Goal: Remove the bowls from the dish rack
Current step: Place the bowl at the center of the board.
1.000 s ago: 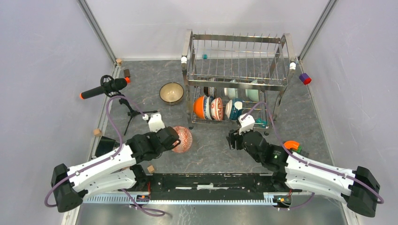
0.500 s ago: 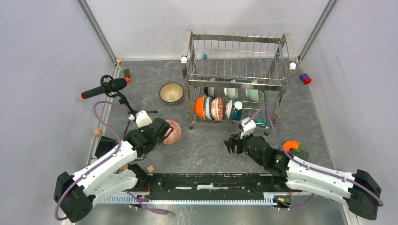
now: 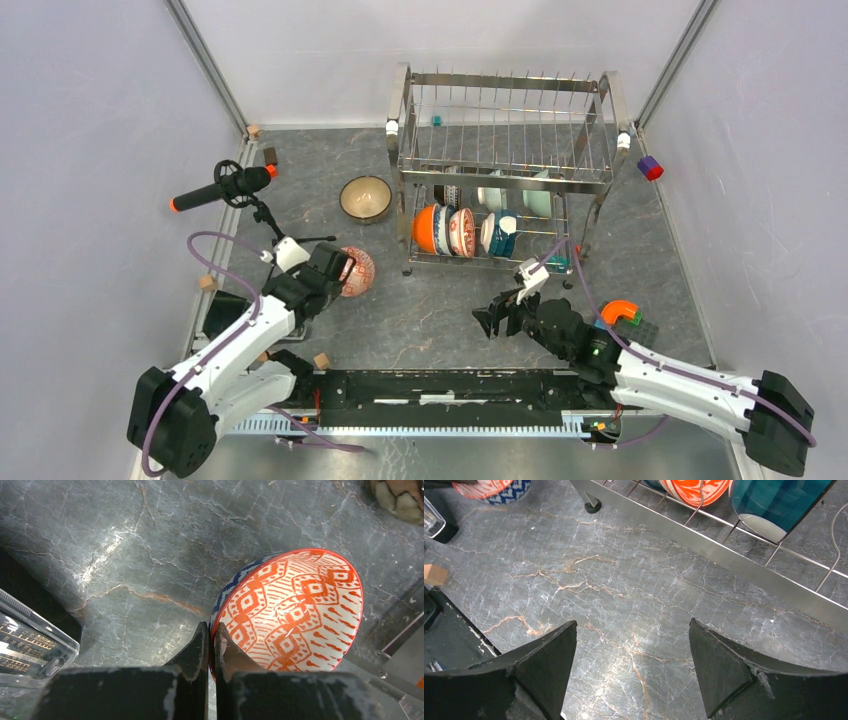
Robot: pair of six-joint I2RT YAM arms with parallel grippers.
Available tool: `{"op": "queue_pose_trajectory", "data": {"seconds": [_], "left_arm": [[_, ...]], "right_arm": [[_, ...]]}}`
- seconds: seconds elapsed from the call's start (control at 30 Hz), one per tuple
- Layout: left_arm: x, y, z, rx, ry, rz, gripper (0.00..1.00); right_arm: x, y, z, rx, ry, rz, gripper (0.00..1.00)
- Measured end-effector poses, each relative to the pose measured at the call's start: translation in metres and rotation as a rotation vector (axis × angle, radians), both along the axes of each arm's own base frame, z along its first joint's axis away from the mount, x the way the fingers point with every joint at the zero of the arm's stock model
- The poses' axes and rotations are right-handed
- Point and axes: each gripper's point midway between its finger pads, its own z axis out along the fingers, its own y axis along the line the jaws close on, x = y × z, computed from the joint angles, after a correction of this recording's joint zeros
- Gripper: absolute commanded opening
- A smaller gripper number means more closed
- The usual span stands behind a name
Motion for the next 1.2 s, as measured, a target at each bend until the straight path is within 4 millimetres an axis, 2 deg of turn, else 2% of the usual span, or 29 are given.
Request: {"op": "queue_pose_trajectory", "data": {"seconds": [0.23, 0.43, 0.6, 0.87, 1.2], "left_arm": [[-0.007, 0.009, -0.022, -0.008, 0.032, 0.031, 0.02], [0.0, 0.006, -0.024, -0.047, 0.002, 0.04, 0.02], [0.0, 0.006, -0.025, -0.052, -0.003, 0.038, 0.2], [-0.005, 0.004, -0.028, -0.067, 0.003, 0.028, 0.38], [-0.008, -0.001, -0.014, -0.116, -0.043, -0.002, 0.79]], "right_arm": [[0.005, -0.004, 0.01, 0.047, -0.015, -0.051, 0.94], [0.011, -0.011, 0.019, 0.075, -0.041, -0.104, 0.98], [0.017, -0.025, 0.023, 0.101, -0.073, -0.178, 0.98], [0.022, -0.036, 0.027, 0.1, -0.105, -0.229, 0.98], [0.024, -0.042, 0.025, 0.051, -0.131, -0.236, 0.98]]}}
